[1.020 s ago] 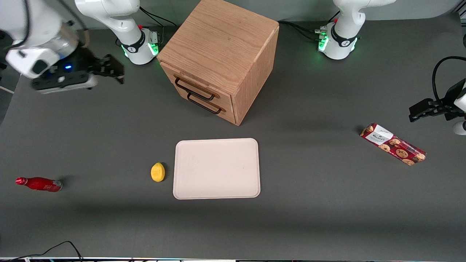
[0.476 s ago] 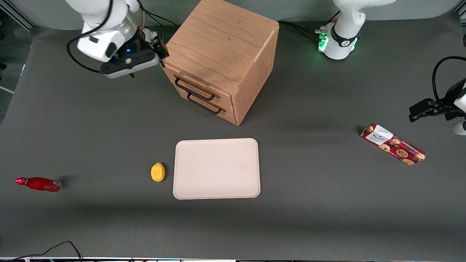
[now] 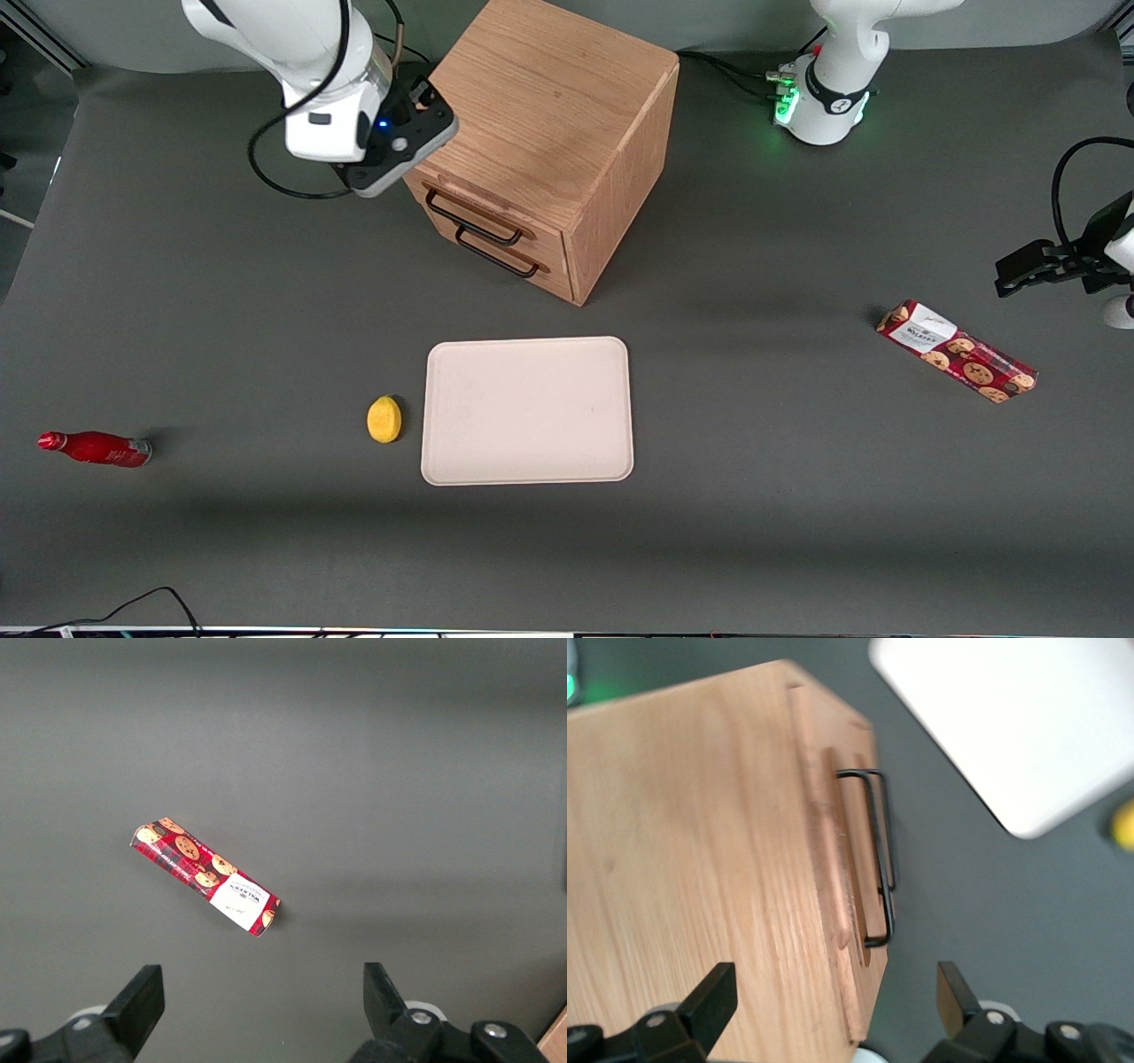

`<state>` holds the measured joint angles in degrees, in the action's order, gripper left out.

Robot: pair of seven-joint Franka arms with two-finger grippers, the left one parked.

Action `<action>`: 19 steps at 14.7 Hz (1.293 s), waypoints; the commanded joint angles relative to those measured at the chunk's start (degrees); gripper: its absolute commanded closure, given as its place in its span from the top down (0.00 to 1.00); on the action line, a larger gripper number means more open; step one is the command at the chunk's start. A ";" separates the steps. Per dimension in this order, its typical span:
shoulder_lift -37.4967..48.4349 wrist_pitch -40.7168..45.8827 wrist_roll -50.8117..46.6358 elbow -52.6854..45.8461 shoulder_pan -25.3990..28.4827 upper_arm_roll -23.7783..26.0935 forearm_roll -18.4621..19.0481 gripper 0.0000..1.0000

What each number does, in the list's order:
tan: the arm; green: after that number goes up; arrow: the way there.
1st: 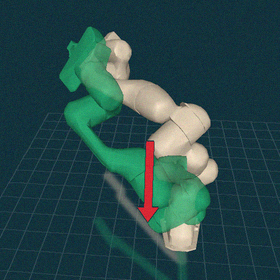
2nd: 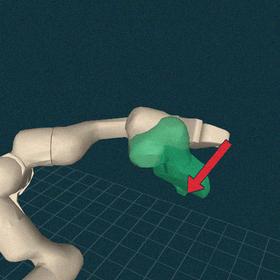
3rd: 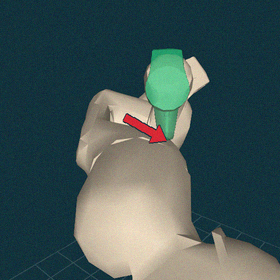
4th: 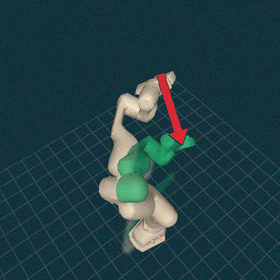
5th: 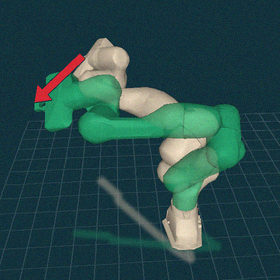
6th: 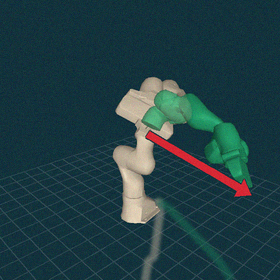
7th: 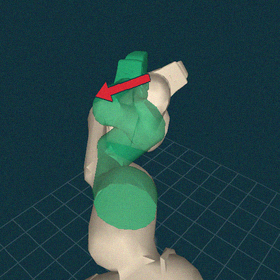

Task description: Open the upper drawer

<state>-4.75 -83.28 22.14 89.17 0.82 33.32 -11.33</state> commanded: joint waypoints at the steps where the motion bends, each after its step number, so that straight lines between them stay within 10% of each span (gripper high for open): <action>1: -3.42 0.31 7.48 -1.19 -0.38 0.16 -2.21 1.00; 19: -6.33 -15.33 4.14 12.95 -2.14 1.04 -2.12 1.00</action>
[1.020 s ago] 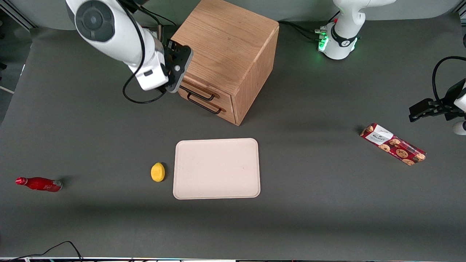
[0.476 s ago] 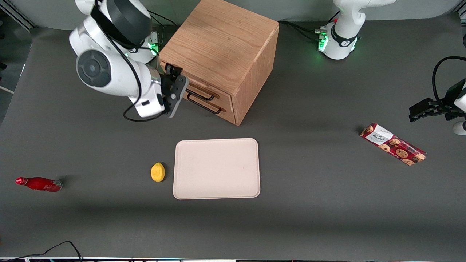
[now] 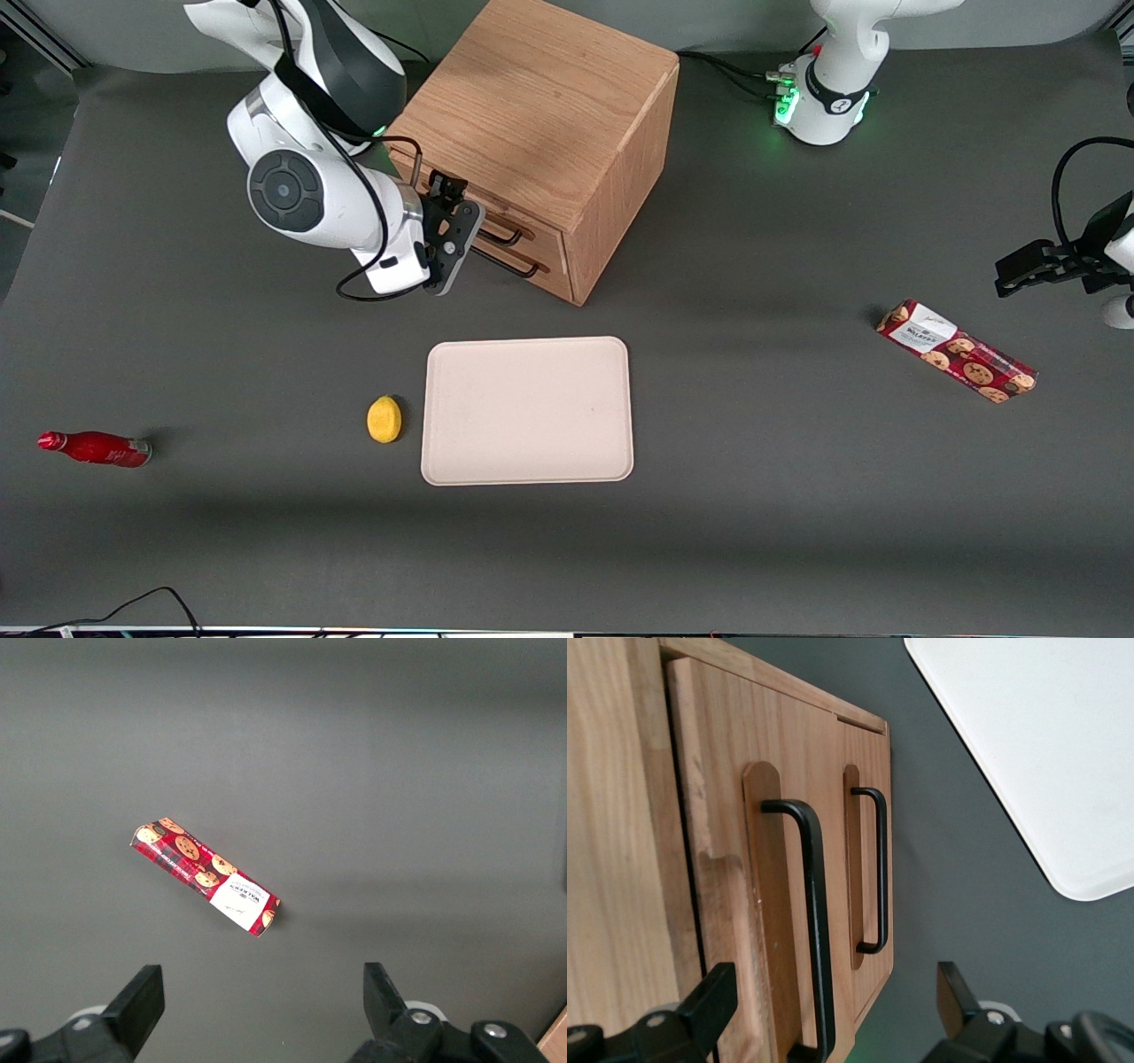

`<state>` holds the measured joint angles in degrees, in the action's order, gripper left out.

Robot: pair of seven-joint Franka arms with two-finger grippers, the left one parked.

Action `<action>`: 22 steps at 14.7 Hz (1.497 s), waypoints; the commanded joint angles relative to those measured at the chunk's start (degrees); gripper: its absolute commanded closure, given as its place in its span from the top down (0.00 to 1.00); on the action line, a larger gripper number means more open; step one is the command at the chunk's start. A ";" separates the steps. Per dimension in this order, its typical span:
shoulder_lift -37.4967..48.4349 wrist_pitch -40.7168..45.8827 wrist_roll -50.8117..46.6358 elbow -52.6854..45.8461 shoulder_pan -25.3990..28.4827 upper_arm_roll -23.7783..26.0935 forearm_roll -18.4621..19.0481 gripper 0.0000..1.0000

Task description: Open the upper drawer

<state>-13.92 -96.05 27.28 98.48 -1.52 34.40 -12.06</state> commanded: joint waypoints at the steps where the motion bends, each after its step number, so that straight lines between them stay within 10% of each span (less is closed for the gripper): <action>1: 3.20 -3.25 -1.00 4.43 0.20 -0.03 -1.39 1.00; 22: 1.80 -15.30 -0.74 11.91 0.20 -0.21 -0.33 1.00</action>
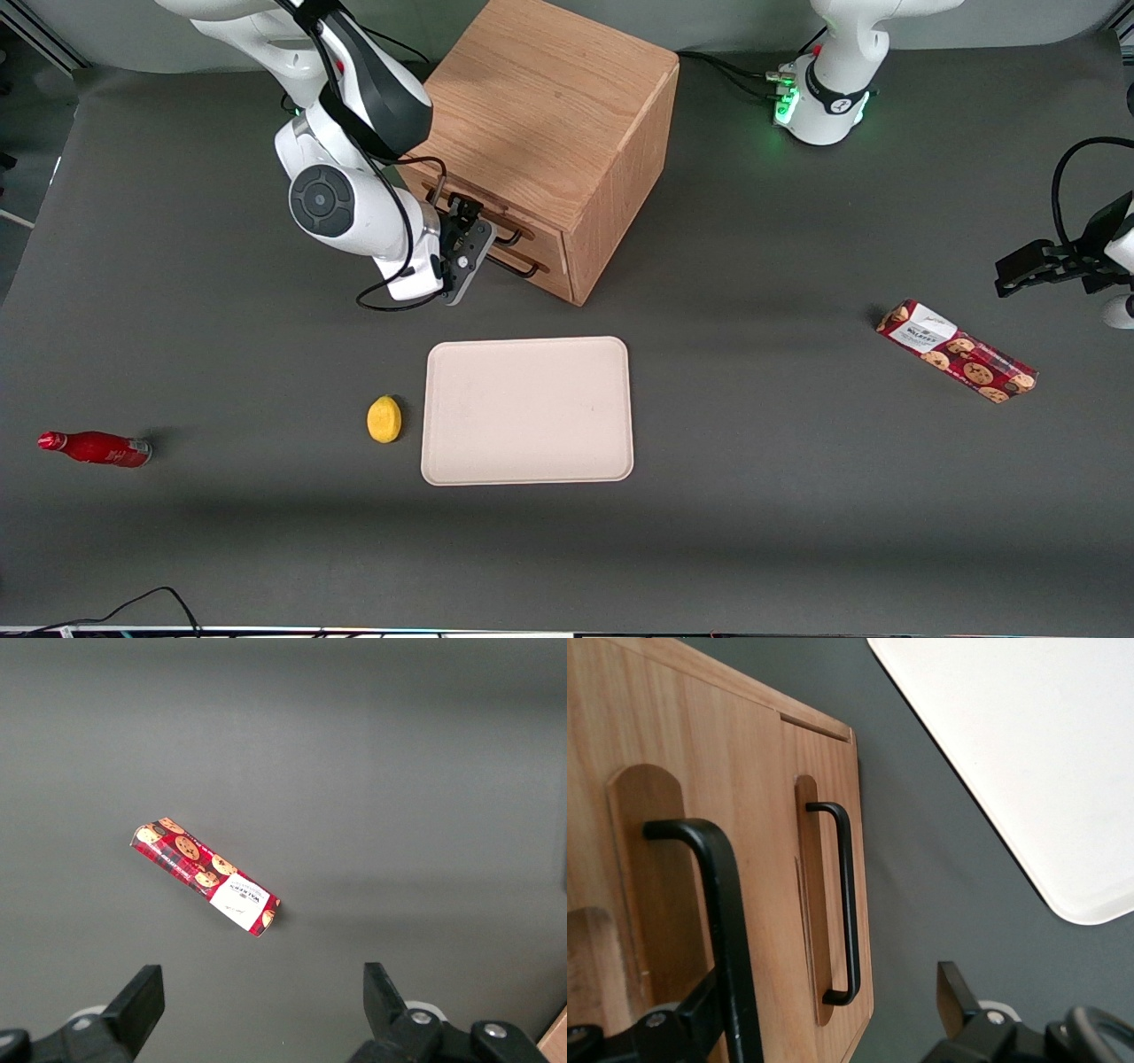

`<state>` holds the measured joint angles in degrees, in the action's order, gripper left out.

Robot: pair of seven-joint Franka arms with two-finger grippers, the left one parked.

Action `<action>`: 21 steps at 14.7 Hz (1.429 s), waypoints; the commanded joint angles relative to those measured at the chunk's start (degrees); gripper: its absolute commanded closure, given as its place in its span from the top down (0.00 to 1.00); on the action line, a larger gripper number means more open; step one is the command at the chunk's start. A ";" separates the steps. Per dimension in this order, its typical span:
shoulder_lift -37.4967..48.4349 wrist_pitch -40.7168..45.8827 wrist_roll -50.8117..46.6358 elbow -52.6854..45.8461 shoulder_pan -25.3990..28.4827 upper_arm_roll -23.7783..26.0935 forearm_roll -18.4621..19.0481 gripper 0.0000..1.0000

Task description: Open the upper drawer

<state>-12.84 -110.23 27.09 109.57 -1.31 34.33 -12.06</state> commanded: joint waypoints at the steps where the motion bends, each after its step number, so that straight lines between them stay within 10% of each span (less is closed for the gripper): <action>1: 0.45 -1.13 -0.54 0.73 -0.09 -0.14 0.45 1.00; 21: -10.89 0.80 3.05 -13.50 -4.49 -5.23 12.33 1.00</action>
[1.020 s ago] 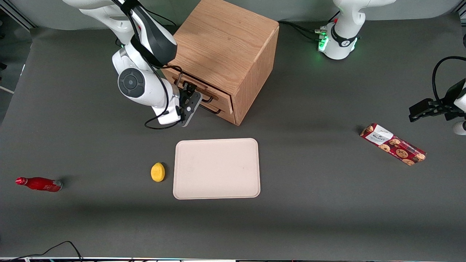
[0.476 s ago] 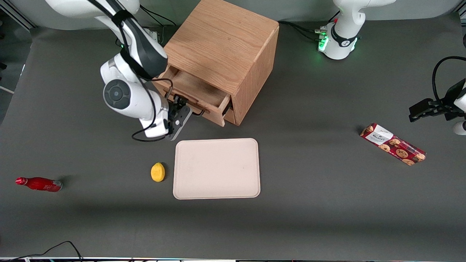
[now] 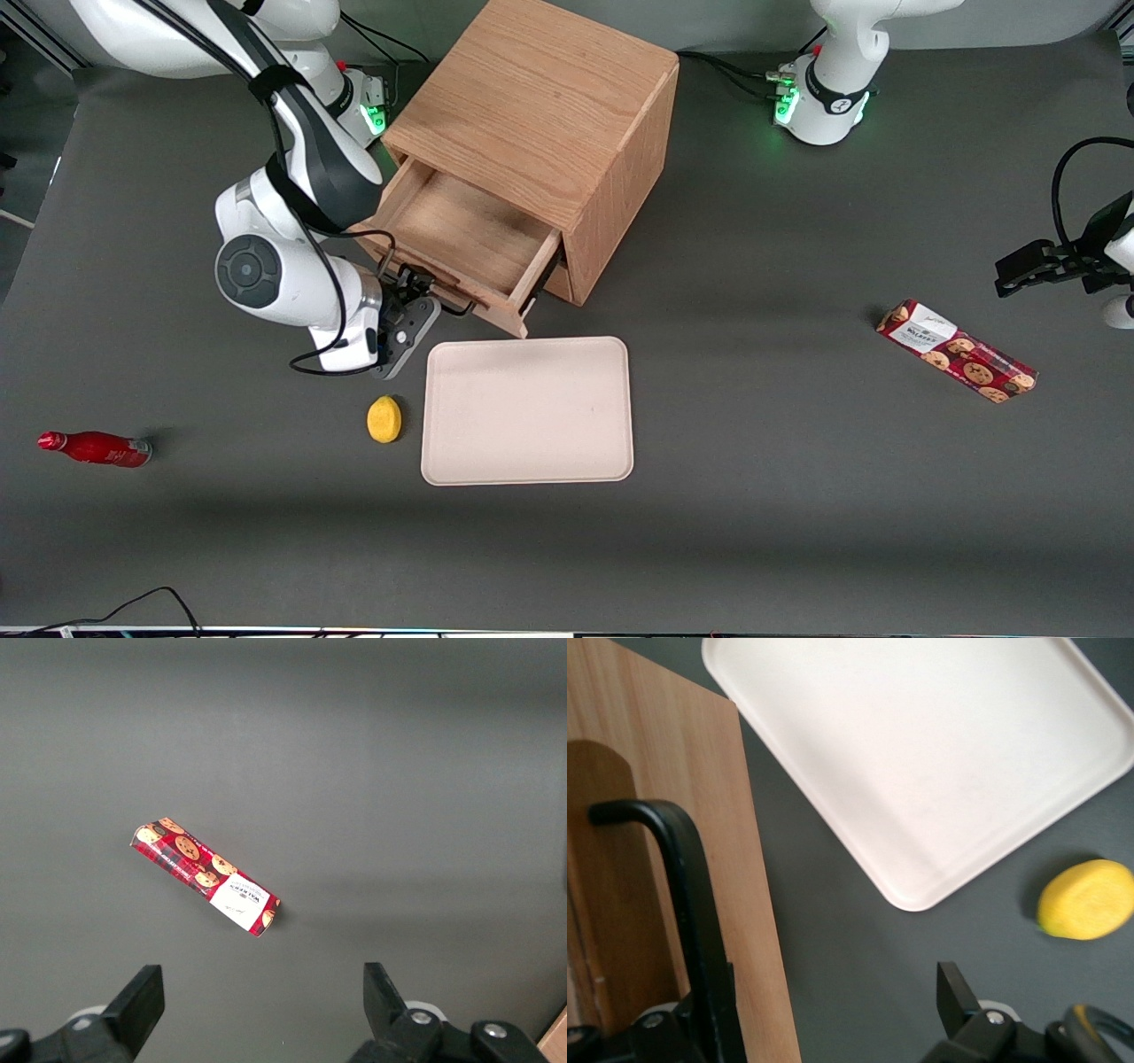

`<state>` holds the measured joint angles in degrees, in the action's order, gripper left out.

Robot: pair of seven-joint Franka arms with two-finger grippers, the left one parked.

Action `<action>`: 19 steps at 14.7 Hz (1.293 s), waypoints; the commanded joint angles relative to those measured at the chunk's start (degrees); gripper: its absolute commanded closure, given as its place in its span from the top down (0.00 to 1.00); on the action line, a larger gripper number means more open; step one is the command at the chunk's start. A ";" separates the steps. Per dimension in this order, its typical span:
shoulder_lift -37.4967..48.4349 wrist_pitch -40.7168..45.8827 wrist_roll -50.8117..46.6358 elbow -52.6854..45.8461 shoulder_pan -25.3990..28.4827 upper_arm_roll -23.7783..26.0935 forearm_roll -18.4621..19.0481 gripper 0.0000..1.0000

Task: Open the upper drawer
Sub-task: 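Pull the upper drawer outward by its handle with the right gripper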

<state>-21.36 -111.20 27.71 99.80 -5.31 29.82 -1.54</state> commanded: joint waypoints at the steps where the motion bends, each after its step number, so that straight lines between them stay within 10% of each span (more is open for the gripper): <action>1: -3.16 2.65 2.88 -5.13 -0.49 -1.34 1.80 1.00; 19: -13.20 17.22 13.62 -29.84 0.30 -8.38 5.23 1.00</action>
<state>-33.80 -97.43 41.23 75.87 -5.46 22.70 2.29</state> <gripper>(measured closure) 0.000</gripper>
